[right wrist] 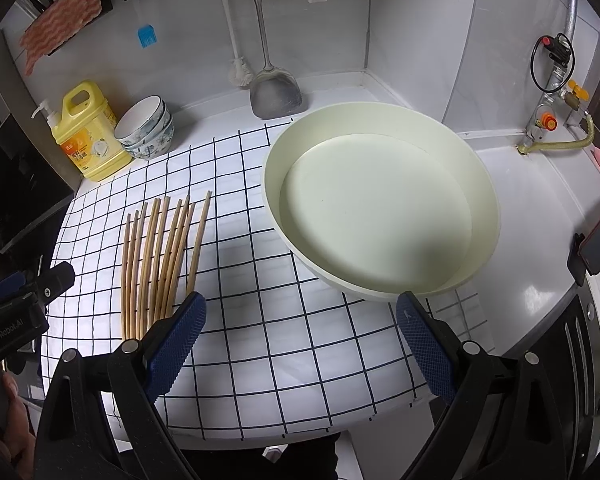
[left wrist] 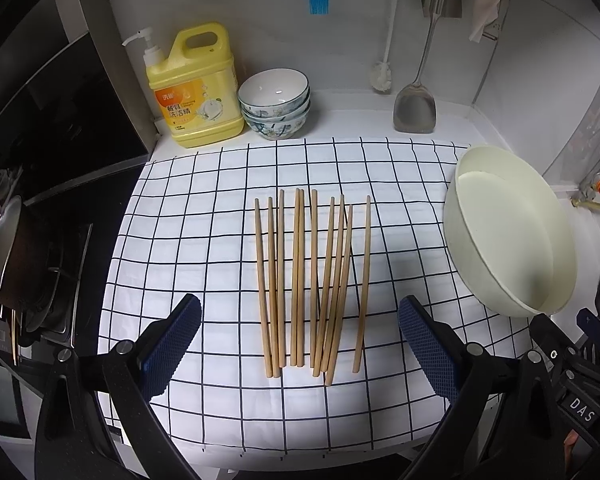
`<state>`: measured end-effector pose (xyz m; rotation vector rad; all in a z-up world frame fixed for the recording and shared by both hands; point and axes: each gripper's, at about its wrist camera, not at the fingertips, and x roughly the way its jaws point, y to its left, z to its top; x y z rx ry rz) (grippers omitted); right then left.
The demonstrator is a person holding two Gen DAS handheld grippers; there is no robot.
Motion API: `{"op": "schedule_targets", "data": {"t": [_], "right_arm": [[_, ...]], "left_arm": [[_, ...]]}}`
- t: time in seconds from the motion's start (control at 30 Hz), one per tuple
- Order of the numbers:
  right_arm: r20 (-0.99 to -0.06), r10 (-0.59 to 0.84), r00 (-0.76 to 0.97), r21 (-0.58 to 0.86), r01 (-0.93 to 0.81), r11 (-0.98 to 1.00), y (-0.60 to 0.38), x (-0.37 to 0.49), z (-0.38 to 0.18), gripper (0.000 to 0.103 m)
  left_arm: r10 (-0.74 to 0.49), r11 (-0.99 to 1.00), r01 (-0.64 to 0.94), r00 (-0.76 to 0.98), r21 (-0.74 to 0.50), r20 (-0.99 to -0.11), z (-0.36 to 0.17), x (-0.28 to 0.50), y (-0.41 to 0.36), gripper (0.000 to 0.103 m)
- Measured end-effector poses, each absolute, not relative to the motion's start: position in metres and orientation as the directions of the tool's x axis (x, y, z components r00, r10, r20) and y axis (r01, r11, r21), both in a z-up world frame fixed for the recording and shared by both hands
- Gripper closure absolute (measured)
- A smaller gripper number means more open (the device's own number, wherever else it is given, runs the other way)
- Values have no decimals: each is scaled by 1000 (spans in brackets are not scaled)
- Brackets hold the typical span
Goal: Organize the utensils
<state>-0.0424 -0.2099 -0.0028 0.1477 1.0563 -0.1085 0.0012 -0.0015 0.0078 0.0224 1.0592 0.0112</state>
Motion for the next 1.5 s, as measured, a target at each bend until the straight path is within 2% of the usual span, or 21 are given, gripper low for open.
{"op": "schedule_targets", "data": {"t": [1.5], "right_arm": [[-878, -13, 479, 71, 156, 985, -211, -39, -8, 12]], "left_arm": [[13, 1000, -2, 480, 14, -877, 1, 0, -1, 6]]}}
